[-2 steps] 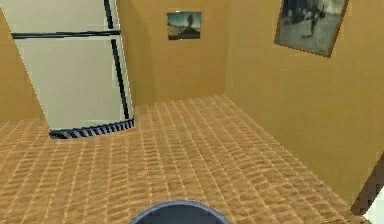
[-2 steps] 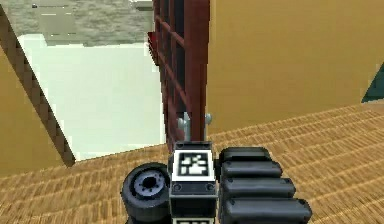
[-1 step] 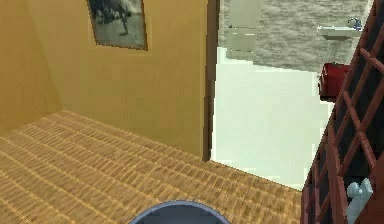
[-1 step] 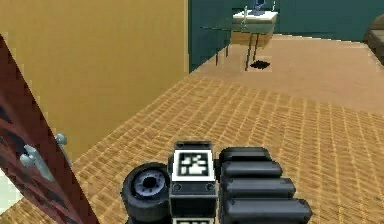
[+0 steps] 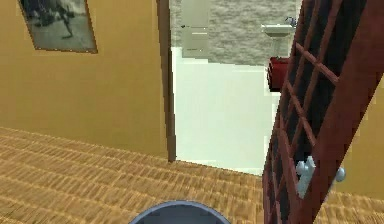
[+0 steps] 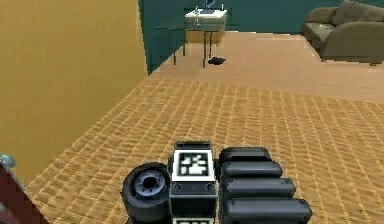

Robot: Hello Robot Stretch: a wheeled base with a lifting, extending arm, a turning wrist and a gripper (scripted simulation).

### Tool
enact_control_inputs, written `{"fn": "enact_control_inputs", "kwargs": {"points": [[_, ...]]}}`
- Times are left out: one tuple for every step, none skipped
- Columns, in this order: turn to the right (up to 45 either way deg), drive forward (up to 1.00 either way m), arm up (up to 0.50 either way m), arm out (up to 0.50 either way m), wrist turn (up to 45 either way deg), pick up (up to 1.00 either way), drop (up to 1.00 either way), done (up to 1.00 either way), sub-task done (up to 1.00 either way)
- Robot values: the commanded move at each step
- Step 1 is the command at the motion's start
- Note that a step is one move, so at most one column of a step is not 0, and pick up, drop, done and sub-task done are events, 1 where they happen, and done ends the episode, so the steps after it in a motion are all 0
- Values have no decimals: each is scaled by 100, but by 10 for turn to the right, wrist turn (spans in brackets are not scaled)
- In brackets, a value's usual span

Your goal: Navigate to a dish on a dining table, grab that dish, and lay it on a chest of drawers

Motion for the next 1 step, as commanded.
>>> {"fn": "enact_control_inputs", "kwargs": {"points": [[0,50,0,0,0,0,0,0,0]]}}
